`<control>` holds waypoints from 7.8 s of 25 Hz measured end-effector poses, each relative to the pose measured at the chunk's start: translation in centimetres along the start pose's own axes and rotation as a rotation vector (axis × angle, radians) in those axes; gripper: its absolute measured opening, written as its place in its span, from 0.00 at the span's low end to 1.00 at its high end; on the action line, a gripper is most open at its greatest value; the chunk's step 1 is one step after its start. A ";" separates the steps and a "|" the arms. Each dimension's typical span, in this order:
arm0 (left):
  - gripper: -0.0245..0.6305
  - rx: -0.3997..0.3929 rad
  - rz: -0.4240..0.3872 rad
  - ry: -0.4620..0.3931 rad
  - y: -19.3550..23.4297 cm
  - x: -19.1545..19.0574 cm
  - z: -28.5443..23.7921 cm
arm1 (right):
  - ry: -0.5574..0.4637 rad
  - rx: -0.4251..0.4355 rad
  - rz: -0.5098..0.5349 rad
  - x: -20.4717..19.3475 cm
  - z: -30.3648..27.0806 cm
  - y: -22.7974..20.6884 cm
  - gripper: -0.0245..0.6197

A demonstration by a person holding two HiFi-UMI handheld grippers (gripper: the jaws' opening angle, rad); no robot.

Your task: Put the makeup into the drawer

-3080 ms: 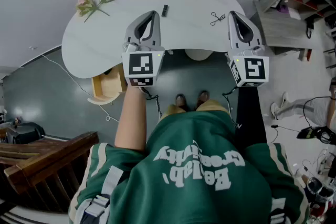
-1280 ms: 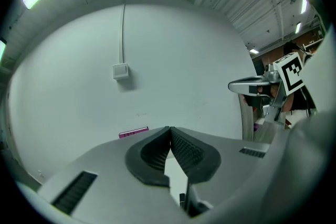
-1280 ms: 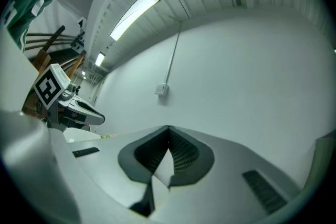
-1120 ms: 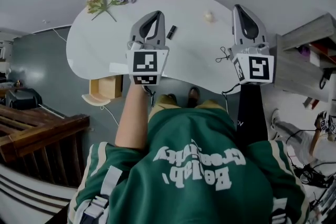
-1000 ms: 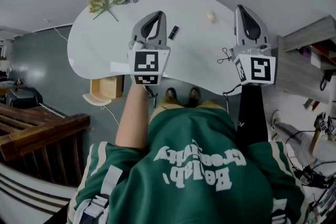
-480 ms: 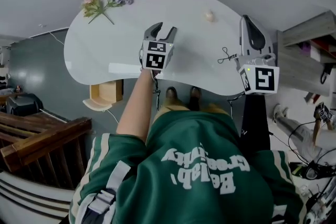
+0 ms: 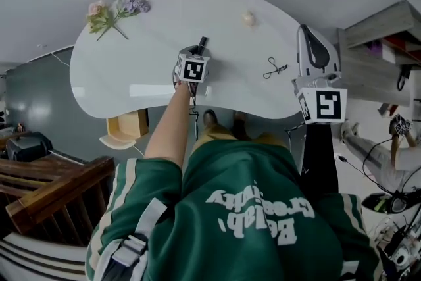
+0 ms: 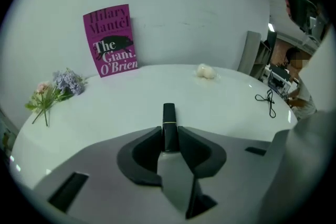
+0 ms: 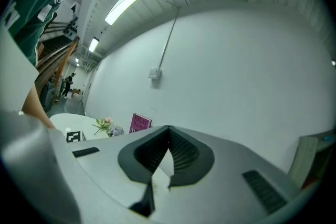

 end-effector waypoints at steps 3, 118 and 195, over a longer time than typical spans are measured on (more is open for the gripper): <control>0.20 0.002 0.025 -0.002 -0.1 -0.2 0.1 | 0.004 -0.003 -0.003 -0.2 0.2 -0.3 0.05; 0.32 0.409 0.458 0.259 24.1 -40.1 20.0 | -0.031 0.862 0.077 7.6 -21.1 44.3 0.05; 0.54 -0.208 -0.065 -0.357 -10.1 15.1 -0.3 | 0.067 -0.035 -0.069 -4.8 -2.4 -7.4 0.05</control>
Point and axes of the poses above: the fingertips, and each gripper's own axes: z backward along the fingers, y to its left, x out of its top, the point moved 10 cm from there along z, backward along the fingers, and after that the axes turned 10 degrees about x, right-handed, at the moved point
